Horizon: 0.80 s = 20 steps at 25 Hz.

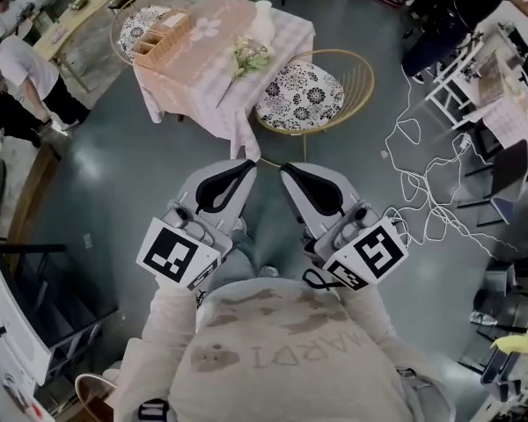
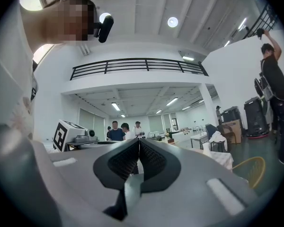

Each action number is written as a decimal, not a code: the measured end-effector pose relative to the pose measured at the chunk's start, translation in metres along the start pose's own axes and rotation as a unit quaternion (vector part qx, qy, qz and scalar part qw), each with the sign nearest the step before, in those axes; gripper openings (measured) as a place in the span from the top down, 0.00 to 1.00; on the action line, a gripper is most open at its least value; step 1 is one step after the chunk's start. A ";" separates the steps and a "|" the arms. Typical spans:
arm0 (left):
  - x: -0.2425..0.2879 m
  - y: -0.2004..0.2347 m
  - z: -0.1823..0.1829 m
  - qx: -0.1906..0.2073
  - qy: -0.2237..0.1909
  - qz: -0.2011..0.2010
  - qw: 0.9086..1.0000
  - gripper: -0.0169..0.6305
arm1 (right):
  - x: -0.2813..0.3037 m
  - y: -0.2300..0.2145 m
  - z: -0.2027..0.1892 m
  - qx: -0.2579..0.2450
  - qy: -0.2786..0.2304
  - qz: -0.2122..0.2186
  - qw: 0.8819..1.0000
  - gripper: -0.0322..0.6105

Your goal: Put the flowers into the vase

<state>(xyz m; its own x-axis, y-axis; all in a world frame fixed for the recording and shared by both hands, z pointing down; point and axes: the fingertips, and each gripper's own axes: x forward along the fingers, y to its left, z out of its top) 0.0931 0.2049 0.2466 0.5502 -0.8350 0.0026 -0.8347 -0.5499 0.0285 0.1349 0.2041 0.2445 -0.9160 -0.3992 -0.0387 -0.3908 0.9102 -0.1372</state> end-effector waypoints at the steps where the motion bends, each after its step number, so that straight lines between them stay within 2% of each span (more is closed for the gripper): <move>1: 0.002 0.008 -0.002 0.000 0.004 -0.002 1.000 0.97 | 0.009 -0.004 -0.001 0.000 0.001 0.000 1.000 0.90; 7: 0.015 0.064 -0.004 -0.002 0.010 -0.010 1.000 0.97 | 0.064 -0.023 -0.004 0.001 0.009 0.001 1.000 0.90; 20: 0.030 0.176 0.001 -0.011 0.005 -0.028 1.000 0.97 | 0.161 -0.065 0.000 0.004 0.015 -0.034 0.999 0.90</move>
<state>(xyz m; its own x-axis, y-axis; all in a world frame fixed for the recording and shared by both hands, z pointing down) -0.0373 0.0833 0.2503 0.5968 -0.8023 0.0108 -0.8017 -0.5956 0.0507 0.0128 0.0806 0.2472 -0.8898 -0.4563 0.0013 -0.4515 0.8800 -0.1474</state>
